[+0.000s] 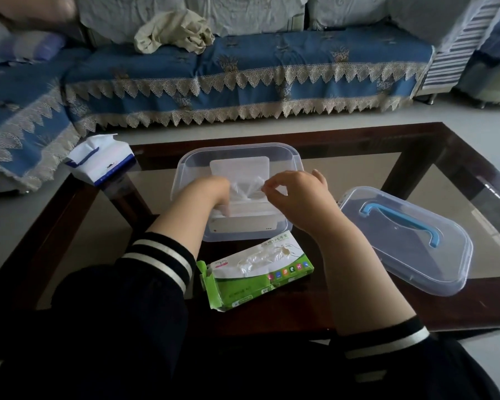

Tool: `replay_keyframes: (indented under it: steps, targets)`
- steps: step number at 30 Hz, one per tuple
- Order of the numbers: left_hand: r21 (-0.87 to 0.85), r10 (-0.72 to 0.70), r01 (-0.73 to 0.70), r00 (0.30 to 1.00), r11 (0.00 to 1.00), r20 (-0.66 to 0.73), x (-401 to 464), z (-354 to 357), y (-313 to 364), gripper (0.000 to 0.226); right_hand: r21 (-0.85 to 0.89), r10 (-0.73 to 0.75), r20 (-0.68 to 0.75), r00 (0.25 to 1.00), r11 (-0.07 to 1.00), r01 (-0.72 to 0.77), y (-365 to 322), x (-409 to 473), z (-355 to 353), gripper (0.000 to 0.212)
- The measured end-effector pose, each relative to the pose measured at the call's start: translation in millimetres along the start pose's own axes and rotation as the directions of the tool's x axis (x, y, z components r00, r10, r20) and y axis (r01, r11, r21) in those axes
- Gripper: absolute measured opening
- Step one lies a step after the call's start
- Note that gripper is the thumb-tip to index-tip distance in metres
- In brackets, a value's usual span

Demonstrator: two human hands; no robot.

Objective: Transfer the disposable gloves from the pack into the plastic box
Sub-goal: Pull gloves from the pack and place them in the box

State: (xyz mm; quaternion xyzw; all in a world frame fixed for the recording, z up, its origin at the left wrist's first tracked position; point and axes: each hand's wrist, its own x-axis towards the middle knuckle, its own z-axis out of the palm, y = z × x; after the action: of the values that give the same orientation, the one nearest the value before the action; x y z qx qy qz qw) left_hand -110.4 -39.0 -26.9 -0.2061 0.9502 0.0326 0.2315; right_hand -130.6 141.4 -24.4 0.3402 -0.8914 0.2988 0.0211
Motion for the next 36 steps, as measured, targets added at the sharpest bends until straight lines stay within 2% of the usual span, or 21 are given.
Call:
replay_keyframes:
  steps: [3, 6, 8, 10, 11, 13, 14, 16, 18, 21, 24, 25, 26, 27, 29, 30, 32, 36]
  targets:
    - [-0.049, 0.028, -0.027, 0.999, 0.998, 0.027, -7.3, -1.6, 1.2, 0.052, -0.001, -0.036, -0.036, 0.999, 0.999, 0.036, 4.8, -0.6, -2.8, 0.02]
    - [-0.027, -0.01, 0.005, 0.983, 1.0, -0.184, -18.8, -13.0, -1.7, 0.034, 0.073, -0.111, -0.183, 0.977, 0.989, 0.126, 5.0, -3.7, -8.2, 0.012]
    - [-0.08, -0.047, 0.019, 0.932, 0.997, -0.359, -31.6, -11.8, -0.8, 0.033, 0.247, -0.102, -0.206, 0.973, 0.957, 0.153, -0.3, -8.8, -15.8, 0.009]
    - [-0.253, -0.019, -0.073, 0.94, 0.965, -0.342, -48.4, -2.7, 2.7, 0.043, 0.365, -0.088, -0.075, 0.993, 0.924, 0.11, -6.4, -15.5, -21.0, 0.012]
    - [-0.334, 0.014, -0.114, 0.958, 0.936, -0.286, -57.8, 4.8, 4.7, 0.045, 0.345, -0.093, 0.041, 0.995, 0.936, 0.073, -8.5, -19.5, -20.6, 0.015]
    - [-0.421, 0.058, -0.163, 0.966, 0.892, -0.252, -71.7, 20.2, 6.3, 0.039, 0.208, -0.075, 0.293, 0.953, 0.978, 0.013, -9.2, -27.1, -12.7, 0.017]
    - [-0.447, 0.056, -0.185, 0.957, 0.875, -0.286, -74.8, 27.4, 5.5, 0.034, 0.129, -0.055, 0.394, 0.918, 0.992, 0.004, -8.4, -30.8, -5.6, 0.018]
    - [-0.478, 0.036, -0.232, 0.923, 0.847, -0.384, -75.1, 37.0, 4.0, 0.027, -0.002, -0.033, 0.523, 0.851, 0.999, 0.04, -8.8, -36.3, 10.2, 0.033]
    - [-0.477, 0.031, -0.274, 0.889, 0.835, -0.457, -75.1, 42.7, 5.3, 0.025, -0.034, -0.029, 0.576, 0.817, 0.998, 0.059, -9.0, -38.4, 24.7, 0.044]
    - [-0.472, 0.011, -0.331, 0.828, 0.817, -0.561, -78.0, 51.2, 9.2, 0.025, -0.082, 0.003, 0.596, 0.803, 0.995, 0.058, -8.2, -41.5, 39.7, 0.044]
    - [-0.375, 0.041, -0.472, 0.663, 0.798, -0.748, -90.9, 52.0, 15.3, 0.02, -0.195, 0.061, 0.535, 0.843, 0.979, 0.053, -2.6, -43.5, 45.0, 0.045]
    - [-0.336, 0.076, -0.507, 0.631, 0.794, -0.772, -97.3, 51.9, 16.2, 0.016, -0.198, 0.084, 0.52, 0.85, 0.98, 0.025, -0.5, -42.7, 47.4, 0.044]
    - [-0.323, 0.119, -0.523, 0.645, 0.789, -0.754, -103.7, 51.5, 18.3, 0.013, -0.182, 0.1, 0.516, 0.851, 0.983, -0.005, 1.5, -42.9, 46.9, 0.043]
    - [-0.341, 0.156, -0.504, 0.711, 0.794, -0.686, -107.9, 53.7, 19.4, 0.011, -0.151, 0.102, 0.523, 0.846, 0.988, -0.026, 3.6, -42.5, 48.0, 0.041]
    - [-0.388, 0.196, -0.376, 0.881, 0.841, -0.431, -112.2, 63.8, 18.9, 0.018, -0.075, 0.088, 0.527, 0.845, 0.996, -0.057, 4.8, -43.6, 50.5, 0.038]
    - [-0.374, 0.201, -0.313, 0.93, 0.873, -0.309, -112.5, 68.8, 18.7, 0.027, -0.049, 0.094, 0.518, 0.85, 0.996, -0.08, 4.1, -44.7, 49.8, 0.036]
    - [-0.325, 0.197, -0.256, 0.959, 0.91, -0.205, -111.8, 76.3, 18.5, 0.046, -0.028, 0.115, 0.483, 0.868, 0.993, -0.116, 4.9, -47.6, 48.8, 0.032]
    - [-0.262, 0.163, -0.205, 0.971, 0.943, -0.176, -105.7, 90.0, 17.4, 0.071, 0.071, 0.14, 0.392, 0.909, 0.981, -0.181, 4.7, -55.4, 48.5, 0.02]
